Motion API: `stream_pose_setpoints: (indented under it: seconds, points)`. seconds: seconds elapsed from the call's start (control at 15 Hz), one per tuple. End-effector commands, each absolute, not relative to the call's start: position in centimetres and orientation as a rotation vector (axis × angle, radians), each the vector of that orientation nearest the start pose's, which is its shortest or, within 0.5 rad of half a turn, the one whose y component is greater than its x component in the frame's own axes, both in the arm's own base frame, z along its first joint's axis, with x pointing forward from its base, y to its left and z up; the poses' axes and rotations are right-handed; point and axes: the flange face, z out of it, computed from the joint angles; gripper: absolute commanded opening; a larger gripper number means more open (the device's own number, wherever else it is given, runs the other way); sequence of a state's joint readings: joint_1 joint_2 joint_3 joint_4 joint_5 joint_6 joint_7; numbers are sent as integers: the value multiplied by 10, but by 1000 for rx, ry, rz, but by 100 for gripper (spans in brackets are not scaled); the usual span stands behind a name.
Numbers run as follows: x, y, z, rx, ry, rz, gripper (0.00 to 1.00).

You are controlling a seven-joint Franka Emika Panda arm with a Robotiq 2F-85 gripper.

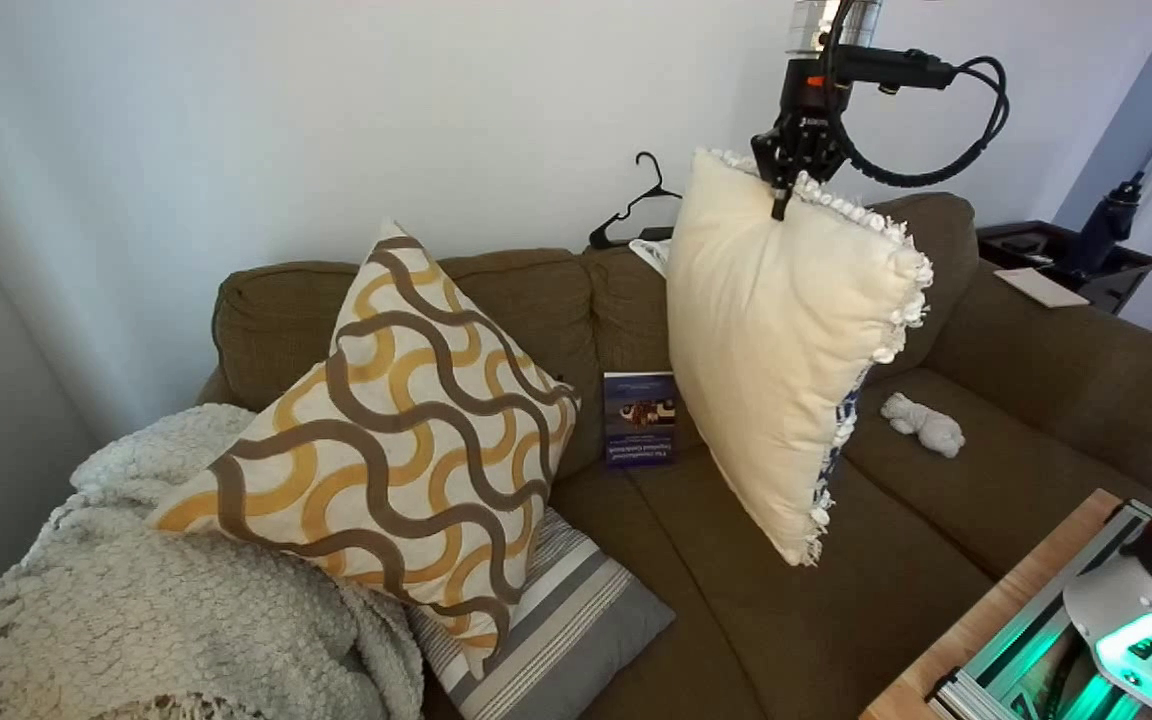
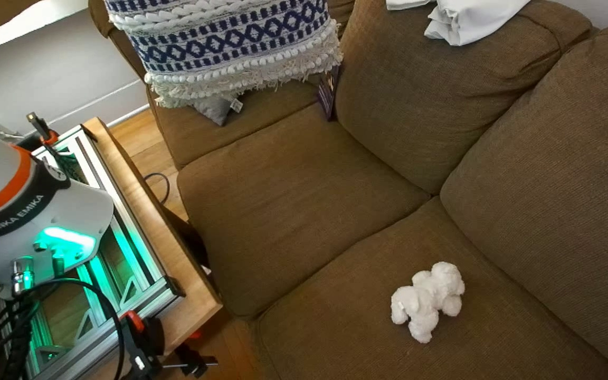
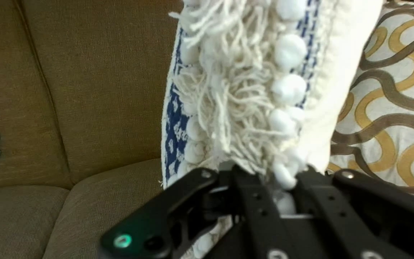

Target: Put the blue pillow against the other pillows

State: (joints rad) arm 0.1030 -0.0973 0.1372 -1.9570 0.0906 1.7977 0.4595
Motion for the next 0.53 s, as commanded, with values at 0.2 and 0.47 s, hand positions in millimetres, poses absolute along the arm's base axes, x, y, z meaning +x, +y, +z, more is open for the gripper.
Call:
stream_pose_setpoints:
  seconds: [0.2, 0.47]
  points:
    - [509, 136, 512, -3071, 361, 129, 4]
    - [512, 165, 475, -3113, 260, 214, 4]
